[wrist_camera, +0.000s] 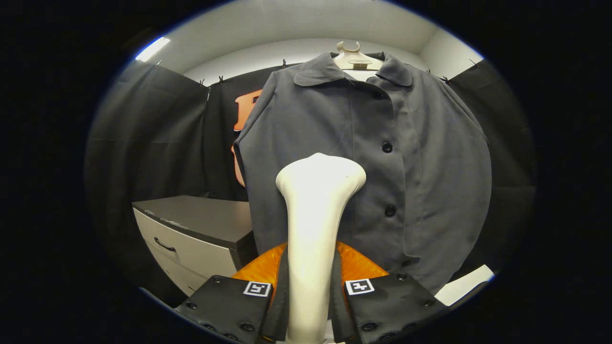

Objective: Iron the clothes twice with a garment steamer, once on the left side and once on the right side.

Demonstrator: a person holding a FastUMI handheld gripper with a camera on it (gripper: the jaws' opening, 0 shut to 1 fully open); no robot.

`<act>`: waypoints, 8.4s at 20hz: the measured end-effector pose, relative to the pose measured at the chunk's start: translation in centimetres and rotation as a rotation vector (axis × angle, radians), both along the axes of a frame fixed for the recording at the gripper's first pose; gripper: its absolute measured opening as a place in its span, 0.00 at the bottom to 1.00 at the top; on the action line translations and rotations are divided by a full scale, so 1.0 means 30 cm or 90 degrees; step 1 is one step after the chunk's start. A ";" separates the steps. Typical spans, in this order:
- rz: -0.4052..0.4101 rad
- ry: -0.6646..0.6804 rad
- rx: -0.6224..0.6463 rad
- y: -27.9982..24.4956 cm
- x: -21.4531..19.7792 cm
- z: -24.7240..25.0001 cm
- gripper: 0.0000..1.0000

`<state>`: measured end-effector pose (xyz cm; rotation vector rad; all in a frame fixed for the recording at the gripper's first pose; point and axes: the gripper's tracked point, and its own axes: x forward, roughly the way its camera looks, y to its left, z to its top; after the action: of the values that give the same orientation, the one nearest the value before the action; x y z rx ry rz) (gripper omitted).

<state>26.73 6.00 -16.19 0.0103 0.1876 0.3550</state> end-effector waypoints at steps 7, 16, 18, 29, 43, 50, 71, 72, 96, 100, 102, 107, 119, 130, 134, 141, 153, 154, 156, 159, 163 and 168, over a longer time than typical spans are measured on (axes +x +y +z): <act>-0.004 0.030 0.002 -0.005 -0.062 -0.114 0.43; -0.009 0.076 -0.006 -0.021 -0.128 -0.281 0.43; -0.010 0.091 -0.012 -0.017 -0.148 -0.325 0.43; -0.014 0.133 -0.022 -0.035 -0.207 -0.421 0.43; -0.045 -0.033 0.012 -0.276 -0.173 0.136 0.43; -0.132 -0.095 0.011 -0.494 0.033 0.330 0.43; -0.159 -0.116 0.002 -0.614 0.251 0.423 0.43; -0.159 -0.113 0.002 -0.612 0.247 0.413 0.43; -0.165 0.015 -0.020 -0.619 0.076 -0.012 0.43; -0.171 0.039 -0.018 -0.638 0.043 -0.074 0.43; -0.176 0.049 -0.018 -0.649 0.025 -0.105 0.43; -0.186 0.081 -0.023 -0.680 -0.012 -0.190 0.43; -0.189 0.123 -0.024 -0.688 -0.085 -0.287 0.43; -0.162 0.047 -0.025 -0.608 -0.191 -0.046 0.43; -0.139 0.008 -0.015 -0.544 -0.262 0.078 0.43; -0.114 -0.033 -0.003 -0.465 -0.391 0.209 0.43; -0.073 -0.079 0.028 -0.371 -0.558 0.379 0.43; -0.073 -0.081 0.030 -0.369 -0.564 0.386 0.43; -0.070 -0.083 0.034 -0.367 -0.586 0.393 0.43; -0.068 -0.093 0.031 -0.358 -0.593 0.417 0.43; -0.056 -0.102 0.031 -0.323 -0.605 0.442 0.42; -0.040 -0.107 0.027 -0.292 -0.623 0.457 0.42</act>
<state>8.05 -2.75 -2.47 0.0289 0.0135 0.2951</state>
